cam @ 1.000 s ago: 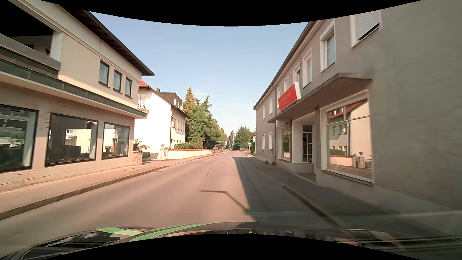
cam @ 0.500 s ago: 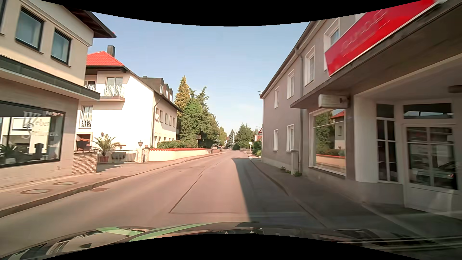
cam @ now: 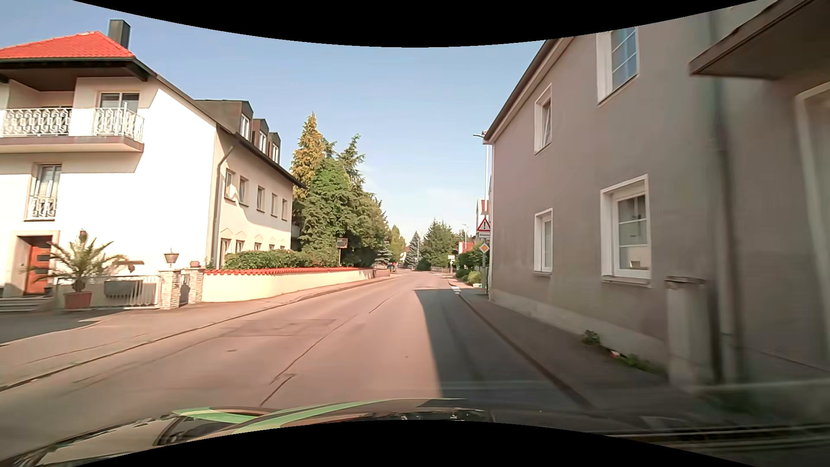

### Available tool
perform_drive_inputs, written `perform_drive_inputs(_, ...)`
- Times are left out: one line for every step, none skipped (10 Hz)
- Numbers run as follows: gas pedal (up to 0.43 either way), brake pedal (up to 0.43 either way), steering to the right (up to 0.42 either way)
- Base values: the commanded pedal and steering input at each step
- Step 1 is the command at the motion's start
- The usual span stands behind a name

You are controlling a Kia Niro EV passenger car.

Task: Follow the waypoints while adhering to traffic rules and regulations

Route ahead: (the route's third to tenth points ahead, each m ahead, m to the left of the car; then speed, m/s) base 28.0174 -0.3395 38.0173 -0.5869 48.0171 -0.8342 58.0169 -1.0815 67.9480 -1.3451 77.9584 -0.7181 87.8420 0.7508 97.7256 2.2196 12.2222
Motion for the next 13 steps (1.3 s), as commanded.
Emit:
perform_drive_inputs(0.059,0.000,0.009)
perform_drive_inputs(0.059,0.000,0.012)
perform_drive_inputs(0.059,0.000,0.012)
perform_drive_inputs(0.059,0.000,0.012)
perform_drive_inputs(0.059,0.000,0.012)
perform_drive_inputs(0.059,0.000,0.012)
perform_drive_inputs(0.059,0.000,0.012)
perform_drive_inputs(0.059,0.000,0.013)
perform_drive_inputs(0.059,0.000,0.018)
perform_drive_inputs(0.059,0.000,0.019)
perform_drive_inputs(0.059,0.000,0.018)
perform_drive_inputs(0.059,0.000,0.014)
perform_drive_inputs(0.067,0.000,0.011)
